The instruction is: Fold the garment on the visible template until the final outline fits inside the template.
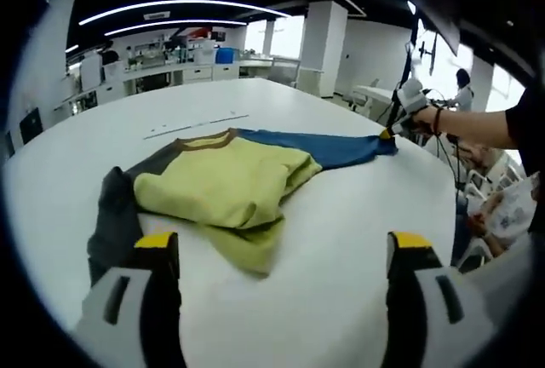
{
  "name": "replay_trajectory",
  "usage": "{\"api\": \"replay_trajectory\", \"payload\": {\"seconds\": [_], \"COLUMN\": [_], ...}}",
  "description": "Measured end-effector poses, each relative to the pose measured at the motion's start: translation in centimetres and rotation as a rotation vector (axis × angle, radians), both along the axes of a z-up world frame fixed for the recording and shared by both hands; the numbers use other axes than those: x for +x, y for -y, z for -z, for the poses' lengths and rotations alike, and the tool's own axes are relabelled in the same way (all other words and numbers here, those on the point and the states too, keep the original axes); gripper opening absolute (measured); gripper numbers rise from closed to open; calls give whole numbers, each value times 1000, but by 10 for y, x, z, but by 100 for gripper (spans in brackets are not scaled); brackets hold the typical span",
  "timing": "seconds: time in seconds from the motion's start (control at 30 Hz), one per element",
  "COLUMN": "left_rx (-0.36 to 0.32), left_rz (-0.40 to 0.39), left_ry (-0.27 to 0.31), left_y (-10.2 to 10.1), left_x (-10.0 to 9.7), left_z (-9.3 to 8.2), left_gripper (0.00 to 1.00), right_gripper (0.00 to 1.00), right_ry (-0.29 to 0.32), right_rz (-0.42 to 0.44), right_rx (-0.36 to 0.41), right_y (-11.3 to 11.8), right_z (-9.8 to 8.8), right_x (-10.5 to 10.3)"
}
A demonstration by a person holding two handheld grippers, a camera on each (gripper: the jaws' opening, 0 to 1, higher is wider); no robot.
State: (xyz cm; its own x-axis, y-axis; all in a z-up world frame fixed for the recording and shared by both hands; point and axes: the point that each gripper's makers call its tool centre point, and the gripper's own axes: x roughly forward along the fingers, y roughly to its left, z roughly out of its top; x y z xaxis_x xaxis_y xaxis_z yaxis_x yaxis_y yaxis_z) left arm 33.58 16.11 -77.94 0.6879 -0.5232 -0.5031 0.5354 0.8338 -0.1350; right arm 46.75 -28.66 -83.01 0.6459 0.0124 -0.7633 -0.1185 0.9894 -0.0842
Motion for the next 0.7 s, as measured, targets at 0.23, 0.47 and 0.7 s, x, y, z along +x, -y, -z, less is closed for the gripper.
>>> {"api": "replay_trajectory", "payload": {"seconds": [0.23, 0.47, 0.7], "left_rx": [20, 58, 66], "left_rz": [-33, -31, -29], "left_ry": [3, 22, 19], "left_y": [-14, -23, -25], "left_x": [0, 1, 7], "left_z": [3, 4, 12], "left_gripper": [99, 89, 73], "right_gripper": [43, 64, 71], "right_ry": [32, 59, 56], "right_rz": [-30, -164, -297], "right_rx": [71, 162, 258], "right_y": [-19, -74, -137], "right_z": [-11, -22, -28], "right_x": [-1, -8, -18]}}
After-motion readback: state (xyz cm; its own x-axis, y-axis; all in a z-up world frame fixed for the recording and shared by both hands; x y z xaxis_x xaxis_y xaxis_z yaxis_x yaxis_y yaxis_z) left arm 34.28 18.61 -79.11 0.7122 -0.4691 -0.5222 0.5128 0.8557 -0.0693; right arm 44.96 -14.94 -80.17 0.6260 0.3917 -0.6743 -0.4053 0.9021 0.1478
